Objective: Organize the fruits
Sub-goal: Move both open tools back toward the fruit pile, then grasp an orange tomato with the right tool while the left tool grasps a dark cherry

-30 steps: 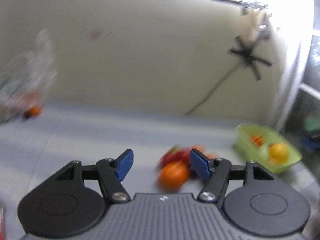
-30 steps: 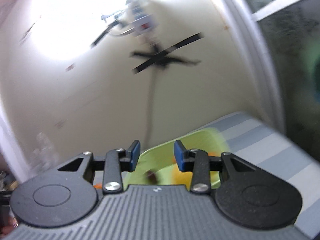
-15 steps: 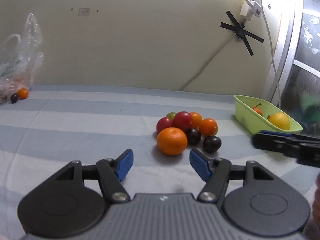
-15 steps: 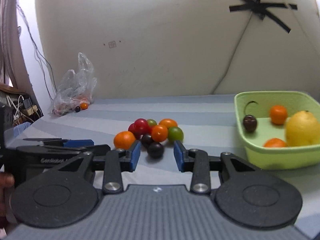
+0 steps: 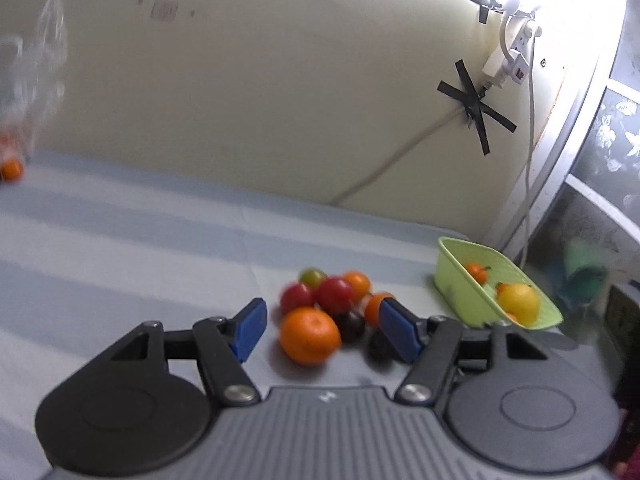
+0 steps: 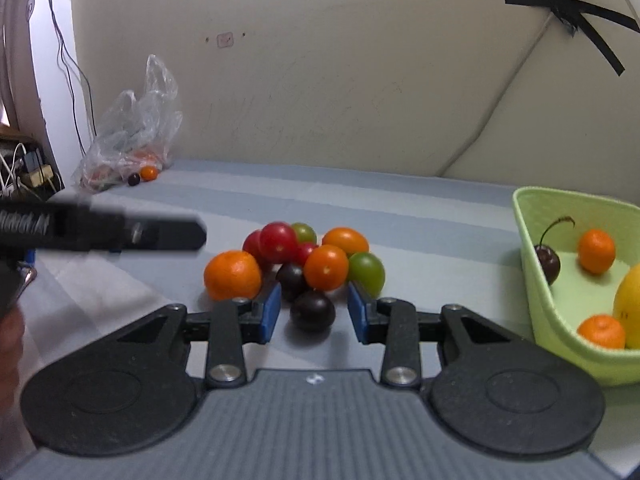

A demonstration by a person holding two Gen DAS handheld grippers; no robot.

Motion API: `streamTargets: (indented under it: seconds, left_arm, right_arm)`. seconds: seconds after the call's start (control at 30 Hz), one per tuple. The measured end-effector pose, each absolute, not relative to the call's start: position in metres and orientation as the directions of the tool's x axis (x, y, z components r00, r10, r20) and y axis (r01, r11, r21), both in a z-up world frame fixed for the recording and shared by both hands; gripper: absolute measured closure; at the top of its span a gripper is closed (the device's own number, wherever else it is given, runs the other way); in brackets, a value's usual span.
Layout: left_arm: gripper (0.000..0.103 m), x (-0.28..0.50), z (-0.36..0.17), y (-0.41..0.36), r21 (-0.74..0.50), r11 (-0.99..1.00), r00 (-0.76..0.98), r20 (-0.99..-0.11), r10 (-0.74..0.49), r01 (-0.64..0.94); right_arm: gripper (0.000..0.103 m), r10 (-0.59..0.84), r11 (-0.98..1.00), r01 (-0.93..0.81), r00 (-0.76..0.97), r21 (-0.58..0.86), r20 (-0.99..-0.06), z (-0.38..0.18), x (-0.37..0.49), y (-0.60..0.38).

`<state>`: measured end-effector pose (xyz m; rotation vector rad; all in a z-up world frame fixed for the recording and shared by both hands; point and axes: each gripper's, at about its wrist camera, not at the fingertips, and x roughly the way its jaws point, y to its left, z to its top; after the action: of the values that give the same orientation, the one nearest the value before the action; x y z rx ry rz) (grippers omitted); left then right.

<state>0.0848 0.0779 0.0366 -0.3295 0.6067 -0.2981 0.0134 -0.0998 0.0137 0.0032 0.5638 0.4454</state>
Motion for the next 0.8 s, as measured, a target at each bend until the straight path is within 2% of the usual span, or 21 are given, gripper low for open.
streamTargets:
  seconds: [0.1,0.27,0.4,0.47,0.57,0.63,0.67,0.8]
  left_arm:
    - [0.042,0.074,0.034,0.067,-0.34,0.925,0.796,-0.507,-0.331,0.169]
    - [0.042,0.062,0.034,0.004,-0.03,0.956,0.811,-0.523,-0.263,0.291]
    - [0.044,0.073,0.021,-0.035,0.133,0.933,0.817,-0.534,-0.217,0.335]
    - [0.056,0.084,0.012,-0.045,0.152,0.932,0.806,-0.56,-0.193,0.33]
    - [0.066,0.096,0.008,-0.046,0.125,0.938,0.781,-0.594,-0.191,0.324]
    - [0.07,0.099,0.008,-0.045,0.123,0.941,0.778,-0.601,-0.182,0.315]
    - [0.075,0.099,0.008,-0.044,0.125,0.942,0.78,-0.6,-0.179,0.312]
    - [0.076,0.089,0.01,-0.036,0.089,0.942,0.775,-0.595,-0.211,0.324]
  right_arm:
    - [0.064,0.426,0.904,-0.375,0.764,0.203,-0.485,0.024,0.028,-0.114]
    - [0.064,0.458,0.887,-0.34,0.742,0.313,-0.49,0.033,0.049,-0.14]
    - [0.064,0.478,0.878,-0.393,0.704,0.273,-0.525,0.033,0.05,-0.128]
    - [0.064,0.471,0.878,-0.425,0.688,0.219,-0.553,0.029,0.05,-0.118]
    - [0.066,0.449,0.879,-0.448,0.662,0.163,-0.6,0.02,0.055,-0.103]
    - [0.076,0.437,0.881,-0.455,0.675,0.131,-0.595,0.02,0.055,-0.099]
    - [0.076,0.44,0.882,-0.449,0.673,0.145,-0.595,0.022,0.054,-0.1]
    - [0.076,0.418,0.905,-0.388,0.738,0.174,-0.53,0.029,0.039,-0.118]
